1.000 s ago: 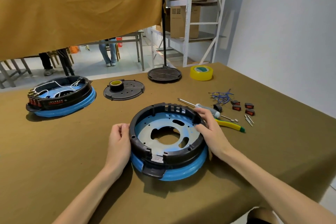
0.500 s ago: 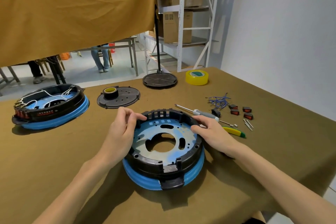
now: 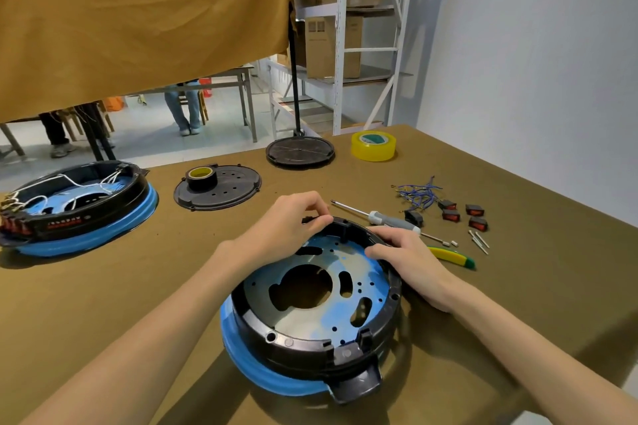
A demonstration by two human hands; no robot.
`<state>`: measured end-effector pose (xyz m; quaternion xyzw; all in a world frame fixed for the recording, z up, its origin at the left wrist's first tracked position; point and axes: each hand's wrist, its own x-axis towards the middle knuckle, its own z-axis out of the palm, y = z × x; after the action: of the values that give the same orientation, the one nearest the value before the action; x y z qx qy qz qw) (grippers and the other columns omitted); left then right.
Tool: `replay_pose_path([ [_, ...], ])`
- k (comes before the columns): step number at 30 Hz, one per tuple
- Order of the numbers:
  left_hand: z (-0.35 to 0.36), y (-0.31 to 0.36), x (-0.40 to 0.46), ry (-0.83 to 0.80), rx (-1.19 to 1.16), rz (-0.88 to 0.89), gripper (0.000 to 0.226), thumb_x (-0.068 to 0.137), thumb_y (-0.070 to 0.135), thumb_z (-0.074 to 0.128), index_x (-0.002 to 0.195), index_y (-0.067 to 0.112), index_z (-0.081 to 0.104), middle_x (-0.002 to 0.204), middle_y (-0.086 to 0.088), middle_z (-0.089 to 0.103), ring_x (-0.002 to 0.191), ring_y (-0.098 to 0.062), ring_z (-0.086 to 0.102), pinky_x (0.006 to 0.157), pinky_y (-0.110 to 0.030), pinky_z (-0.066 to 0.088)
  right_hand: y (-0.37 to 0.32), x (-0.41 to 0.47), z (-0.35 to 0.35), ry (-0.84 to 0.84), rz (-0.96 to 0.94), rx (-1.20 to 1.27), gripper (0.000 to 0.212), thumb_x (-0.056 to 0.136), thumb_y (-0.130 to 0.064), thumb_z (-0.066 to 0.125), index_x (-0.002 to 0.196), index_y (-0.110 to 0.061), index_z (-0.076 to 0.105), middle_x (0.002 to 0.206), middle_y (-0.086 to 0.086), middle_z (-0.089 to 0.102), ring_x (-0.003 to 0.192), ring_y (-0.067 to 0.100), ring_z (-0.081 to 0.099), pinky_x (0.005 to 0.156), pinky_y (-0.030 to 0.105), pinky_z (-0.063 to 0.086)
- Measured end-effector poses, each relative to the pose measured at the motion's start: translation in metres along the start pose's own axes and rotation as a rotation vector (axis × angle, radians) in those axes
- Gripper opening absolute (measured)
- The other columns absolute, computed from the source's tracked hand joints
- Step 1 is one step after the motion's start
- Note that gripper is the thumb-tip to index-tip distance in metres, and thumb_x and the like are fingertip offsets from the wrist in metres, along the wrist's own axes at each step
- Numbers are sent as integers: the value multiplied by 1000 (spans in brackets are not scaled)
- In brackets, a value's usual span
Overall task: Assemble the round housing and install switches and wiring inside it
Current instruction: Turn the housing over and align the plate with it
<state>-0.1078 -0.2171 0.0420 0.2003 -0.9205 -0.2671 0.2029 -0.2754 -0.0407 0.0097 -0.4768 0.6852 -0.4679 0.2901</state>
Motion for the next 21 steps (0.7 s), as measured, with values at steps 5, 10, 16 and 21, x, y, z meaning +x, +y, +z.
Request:
replay_pose_path([
  [5, -7, -16, 3, 53, -24, -59, 4, 98, 38, 66, 97, 35, 64, 92, 17, 71, 86, 5, 68, 80, -22, 59, -10, 13, 6, -17, -29, -66, 39, 96, -12, 61, 94, -50, 72, 90, -17, 74, 86, 0, 66, 69, 10, 48],
  [10, -18, -19, -4, 122, 5, -132, 4, 99, 37, 65, 96, 34, 64, 96, 14, 73, 92, -3, 69, 84, -29, 59, -31, 30, 13, -87, -98, -118, 35, 96, -12, 55, 100, -40, 75, 87, 12, 71, 75, 12, 57, 67, 25, 44],
  [16, -30, -28, -15, 172, -67, -230, 14, 101, 35, 63, 103, 22, 67, 96, 7, 73, 93, -7, 69, 88, -31, 57, -40, 44, 22, -158, -78, -122, 31, 100, -8, 53, 116, -23, 75, 99, 8, 75, 81, 7, 66, 69, 19, 52],
  [21, -36, -35, -20, 164, -87, -293, 15, 103, 35, 60, 96, 22, 64, 99, 7, 70, 93, -6, 65, 81, -29, 51, -43, 49, 27, -202, -13, -139, 32, 101, -4, 50, 123, -15, 71, 109, 11, 76, 96, 28, 71, 76, 29, 56],
])
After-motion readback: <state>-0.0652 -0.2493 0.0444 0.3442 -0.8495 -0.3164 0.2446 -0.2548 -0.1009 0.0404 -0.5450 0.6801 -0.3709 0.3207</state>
